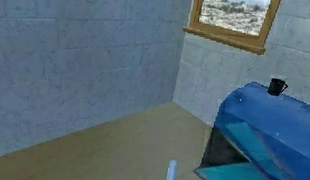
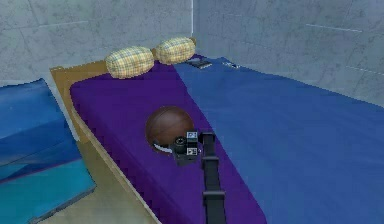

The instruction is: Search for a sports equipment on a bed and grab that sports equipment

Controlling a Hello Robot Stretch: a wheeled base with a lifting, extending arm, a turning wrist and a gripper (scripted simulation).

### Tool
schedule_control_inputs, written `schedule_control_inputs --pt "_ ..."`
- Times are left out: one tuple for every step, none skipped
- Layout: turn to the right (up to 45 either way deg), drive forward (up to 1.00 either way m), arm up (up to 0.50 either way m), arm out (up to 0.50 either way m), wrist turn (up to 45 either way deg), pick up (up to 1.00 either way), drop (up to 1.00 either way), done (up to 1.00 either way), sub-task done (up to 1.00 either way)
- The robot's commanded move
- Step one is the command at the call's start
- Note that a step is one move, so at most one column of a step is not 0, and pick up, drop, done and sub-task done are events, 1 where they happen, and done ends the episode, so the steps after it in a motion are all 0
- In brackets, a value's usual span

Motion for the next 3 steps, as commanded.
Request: schedule_control_inputs --pt "0.0 0.00 0.00 0.00 0.0 1.00 0.00 0.00 0.00" --pt "0.0 0.00 0.10 0.00 0.0 0.00 0.00 0.00 0.00" --pt "0.0 0.00 0.00 0.00 0.0 0.00 0.00 1.00 0.00"
